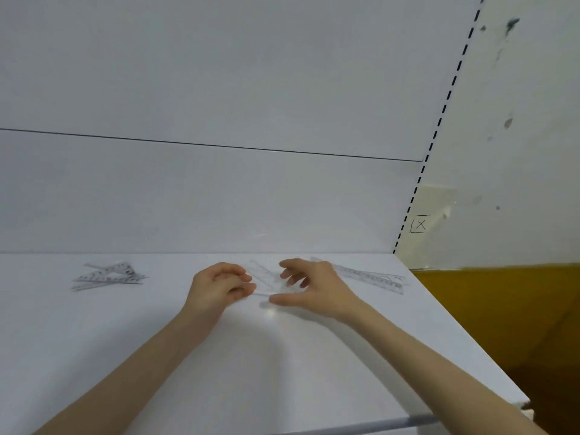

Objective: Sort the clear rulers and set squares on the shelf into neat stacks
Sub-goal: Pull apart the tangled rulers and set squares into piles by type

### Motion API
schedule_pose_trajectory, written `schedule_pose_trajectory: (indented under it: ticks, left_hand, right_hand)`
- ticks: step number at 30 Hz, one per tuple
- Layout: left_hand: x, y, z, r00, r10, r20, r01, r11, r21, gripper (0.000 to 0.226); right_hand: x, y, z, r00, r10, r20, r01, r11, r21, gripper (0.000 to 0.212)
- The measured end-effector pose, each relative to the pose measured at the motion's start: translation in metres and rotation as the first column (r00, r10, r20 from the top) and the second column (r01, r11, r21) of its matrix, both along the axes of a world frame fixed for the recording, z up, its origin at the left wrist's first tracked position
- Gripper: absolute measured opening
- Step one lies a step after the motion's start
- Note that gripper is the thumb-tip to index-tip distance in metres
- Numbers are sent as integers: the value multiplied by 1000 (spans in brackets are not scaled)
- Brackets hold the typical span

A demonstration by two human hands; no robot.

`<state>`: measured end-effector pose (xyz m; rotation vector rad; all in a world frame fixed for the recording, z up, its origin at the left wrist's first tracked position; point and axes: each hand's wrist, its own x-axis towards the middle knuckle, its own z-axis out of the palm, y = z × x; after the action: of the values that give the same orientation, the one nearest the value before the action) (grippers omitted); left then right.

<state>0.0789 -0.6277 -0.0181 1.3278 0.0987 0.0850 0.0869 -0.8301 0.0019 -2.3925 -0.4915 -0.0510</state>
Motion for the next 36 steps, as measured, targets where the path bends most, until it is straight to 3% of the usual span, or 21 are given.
schedule_pose_trajectory:
  ticks: [3, 6, 12, 18, 25, 29, 36]
  left_hand:
    - [-7, 6, -4, 1000, 13, 7, -13, 1000, 2, 15]
    - [-13, 21, -7, 999, 37, 7, -37, 999, 28, 14]
    - [-24, 67, -14, 981, 189, 37, -192, 953, 235, 18]
    - [-44, 108, -12, 959, 278, 58, -283, 914, 292, 22]
    - [-60, 129, -8, 951, 298, 80, -308, 897, 316, 25]
    - [-65, 142, -5, 949, 300, 98, -314, 870, 380, 21]
    - [-85, 199, 4, 954, 284, 99, -294, 808, 510, 21]
  right_hand:
    - [-1, 35, -6, 994, 28, 104, -10, 985, -171, 64]
    - [6, 48, -13, 995, 19, 103, -2, 988, -154, 54]
    - [45, 69, -14, 993, -99, 69, 110, 975, -194, 36]
    - [74, 81, -21, 993, -105, -55, 94, 979, -183, 45]
    - [68, 83, -22, 989, -132, -61, 117, 973, -199, 43]
    - [54, 89, -17, 994, -109, 21, 111, 968, -223, 58]
    - [12, 145, 3, 976, 39, 214, 23, 959, -281, 49]
